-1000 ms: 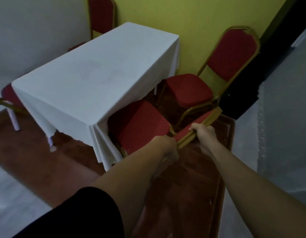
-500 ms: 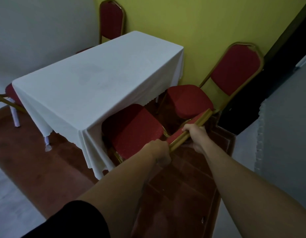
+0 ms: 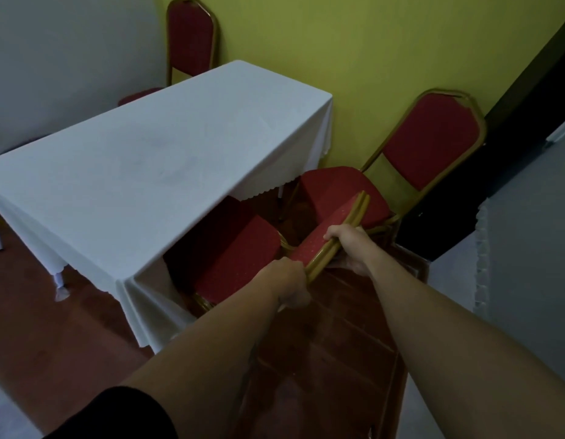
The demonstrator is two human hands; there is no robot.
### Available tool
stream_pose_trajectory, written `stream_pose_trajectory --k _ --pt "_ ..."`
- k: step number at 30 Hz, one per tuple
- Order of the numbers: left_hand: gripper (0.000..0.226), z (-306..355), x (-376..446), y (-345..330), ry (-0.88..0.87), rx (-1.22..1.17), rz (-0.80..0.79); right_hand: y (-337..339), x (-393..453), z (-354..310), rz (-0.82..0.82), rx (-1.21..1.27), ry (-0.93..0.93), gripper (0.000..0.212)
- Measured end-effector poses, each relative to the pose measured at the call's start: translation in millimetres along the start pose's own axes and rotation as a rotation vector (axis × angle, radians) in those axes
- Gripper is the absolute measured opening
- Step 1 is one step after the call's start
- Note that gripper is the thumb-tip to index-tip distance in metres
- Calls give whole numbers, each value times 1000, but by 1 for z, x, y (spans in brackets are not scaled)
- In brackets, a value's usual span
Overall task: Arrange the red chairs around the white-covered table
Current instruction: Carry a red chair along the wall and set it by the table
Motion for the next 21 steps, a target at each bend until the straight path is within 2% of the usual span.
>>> stream_pose_trajectory --k 6,9,12,14,17,21 --pt "44 -11 23 18 63 -14 -16 -16 25 -14 6 -4 14 50" --pt "40 -14 31 24 128 -18 -78 -21 31 -17 -8 -47 49 50" --pt "30 -7 31 32 173 12 -183 -18 30 -16 -138 -115 46 58" --pt "36 5 32 46 181 -26 -222 -10 29 -16 -297 -176 16 67" --pt "39 30 47 84 143 -79 -104 28 41 -31 -431 -230 17 72" --pt "40 82 67 135 86 -99 68 111 80 -72 -336 -297 93 80"
Point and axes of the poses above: each hand's wrist, its own x-axis towards the middle knuckle, its own y-axis out of the back of the hand, z = x × y, the point moved 7 cm from there along x, towards the middle knuckle, and after that the axes turned 12 degrees about y, right-handed, at the moved point
